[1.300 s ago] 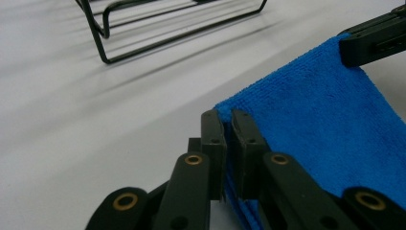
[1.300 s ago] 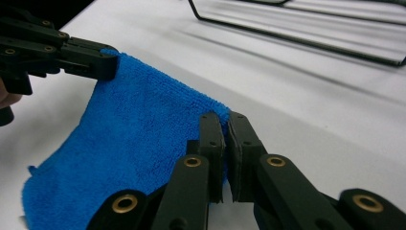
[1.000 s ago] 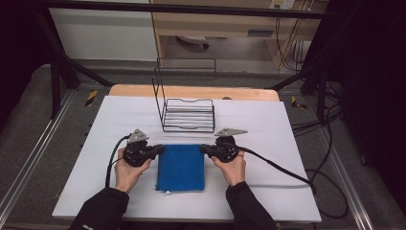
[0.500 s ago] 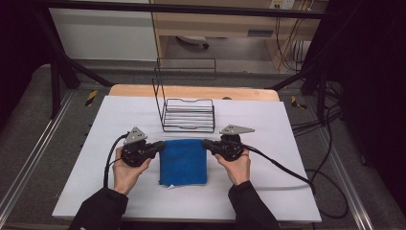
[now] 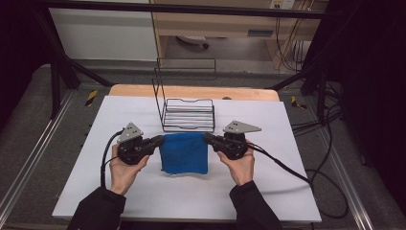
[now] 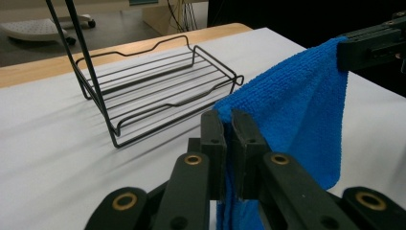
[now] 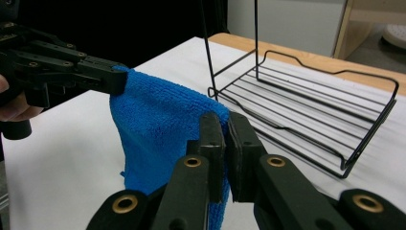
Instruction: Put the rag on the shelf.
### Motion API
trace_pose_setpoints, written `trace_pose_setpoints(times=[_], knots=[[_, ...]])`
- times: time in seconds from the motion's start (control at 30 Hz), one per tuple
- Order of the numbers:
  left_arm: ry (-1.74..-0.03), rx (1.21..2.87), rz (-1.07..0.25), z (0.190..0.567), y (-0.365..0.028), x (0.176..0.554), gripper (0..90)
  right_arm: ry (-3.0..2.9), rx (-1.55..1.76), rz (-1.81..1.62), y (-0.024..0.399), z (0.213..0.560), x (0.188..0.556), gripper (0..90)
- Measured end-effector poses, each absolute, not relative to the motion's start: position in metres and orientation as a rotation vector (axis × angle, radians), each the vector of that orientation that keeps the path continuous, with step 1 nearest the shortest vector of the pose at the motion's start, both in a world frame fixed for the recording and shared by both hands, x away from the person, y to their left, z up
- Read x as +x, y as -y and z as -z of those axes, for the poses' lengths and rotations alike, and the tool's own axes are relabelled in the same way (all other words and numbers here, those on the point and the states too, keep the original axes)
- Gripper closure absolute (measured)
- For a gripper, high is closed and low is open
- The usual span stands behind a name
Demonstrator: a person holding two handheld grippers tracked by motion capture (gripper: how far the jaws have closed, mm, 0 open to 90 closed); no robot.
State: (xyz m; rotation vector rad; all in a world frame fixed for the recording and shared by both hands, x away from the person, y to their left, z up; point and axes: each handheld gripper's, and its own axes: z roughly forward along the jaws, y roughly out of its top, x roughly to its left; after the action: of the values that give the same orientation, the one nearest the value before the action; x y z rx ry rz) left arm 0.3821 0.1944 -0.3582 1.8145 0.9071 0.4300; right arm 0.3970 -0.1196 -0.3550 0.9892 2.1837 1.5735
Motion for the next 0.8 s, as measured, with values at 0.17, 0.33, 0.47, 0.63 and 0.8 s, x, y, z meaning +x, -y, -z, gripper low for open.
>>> trace_pose_setpoints(times=[0.17,0.33,0.47,0.63,0.8], knots=[[-0.896,1.803,-0.436,0.352,-0.194,0.381,84.6,-2.151,0.973,-1.603,0.122,0.349,0.395,86.4],[-0.882,1.784,-0.450,0.344,-0.192,0.380,84.7,-2.120,0.958,-1.615,0.124,0.342,0.392,86.4],[-0.868,1.765,-0.460,0.336,-0.192,0.380,84.6,-2.101,0.929,-1.618,0.125,0.333,0.389,86.4],[-0.854,1.735,-0.470,0.327,-0.192,0.382,84.7,-2.069,0.896,-1.624,0.125,0.321,0.387,86.4],[-0.841,1.700,-0.486,0.317,-0.193,0.384,84.7,-2.034,0.878,-1.630,0.124,0.313,0.386,86.4]])
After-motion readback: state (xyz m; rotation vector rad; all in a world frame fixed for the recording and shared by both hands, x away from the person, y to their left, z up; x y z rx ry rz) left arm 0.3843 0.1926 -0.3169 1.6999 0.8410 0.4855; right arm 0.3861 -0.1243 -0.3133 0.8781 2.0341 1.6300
